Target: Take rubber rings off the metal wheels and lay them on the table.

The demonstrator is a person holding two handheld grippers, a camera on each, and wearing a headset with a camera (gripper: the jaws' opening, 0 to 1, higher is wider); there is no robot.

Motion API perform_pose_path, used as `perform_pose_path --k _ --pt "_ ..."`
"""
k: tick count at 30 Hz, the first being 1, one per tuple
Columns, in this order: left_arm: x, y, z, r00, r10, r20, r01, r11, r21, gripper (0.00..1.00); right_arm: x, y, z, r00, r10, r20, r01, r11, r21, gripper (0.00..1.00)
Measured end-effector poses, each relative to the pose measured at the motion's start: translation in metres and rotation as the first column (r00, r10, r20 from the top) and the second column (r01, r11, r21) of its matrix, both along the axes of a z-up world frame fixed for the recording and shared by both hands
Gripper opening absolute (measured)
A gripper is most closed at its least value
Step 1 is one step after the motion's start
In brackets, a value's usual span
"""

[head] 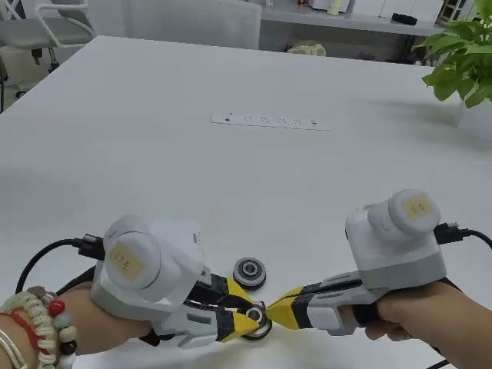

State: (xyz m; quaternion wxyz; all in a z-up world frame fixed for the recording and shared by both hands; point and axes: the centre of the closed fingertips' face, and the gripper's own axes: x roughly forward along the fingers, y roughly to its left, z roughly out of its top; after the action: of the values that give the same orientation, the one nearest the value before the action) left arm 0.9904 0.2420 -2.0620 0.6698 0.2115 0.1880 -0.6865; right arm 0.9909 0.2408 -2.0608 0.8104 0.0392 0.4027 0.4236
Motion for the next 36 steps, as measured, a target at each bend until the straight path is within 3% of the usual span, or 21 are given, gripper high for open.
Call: perform_pose_path --k 9,11,14,19,24,36 --pt "0.0 0.0 0.0 1.0 0.003 -0.001 -0.003 1.0 -0.001 0.07 0.0 0.005 0.004 1.0 0.011 0.008 -0.011 1.0 0.027 0.0" --pt "0.0 0.0 0.0 1.0 0.004 -0.001 -0.004 1.0 -0.001 0.07 0.003 0.009 0.012 1.0 0.005 0.027 -0.007 0.997 0.071 0.0" --pt "0.001 0.0 0.0 1.0 0.008 -0.003 -0.008 1.0 -0.002 0.07 0.004 0.003 0.007 1.0 0.008 0.028 -0.008 1.0 0.001 0.0" --pt "0.0 -0.001 0.0 1.0 0.01 -0.002 -0.011 1.0 -0.013 0.08 0.002 0.001 -0.001 1.0 0.007 0.006 -0.007 0.999 -0.045 0.0" --pt "0.0 -0.001 0.0 1.0 0.011 -0.004 -0.011 1.0 -0.021 0.08 0.004 -0.001 0.0 0.999 -0.027 -0.021 0.026 0.999 -0.037 0.0" --pt "0.0 -0.004 0.0 1.0 0.014 -0.004 -0.014 1.0 -0.014 0.08 0.004 0.0 -0.003 0.999 -0.027 -0.025 0.025 0.997 -0.07 0.0"
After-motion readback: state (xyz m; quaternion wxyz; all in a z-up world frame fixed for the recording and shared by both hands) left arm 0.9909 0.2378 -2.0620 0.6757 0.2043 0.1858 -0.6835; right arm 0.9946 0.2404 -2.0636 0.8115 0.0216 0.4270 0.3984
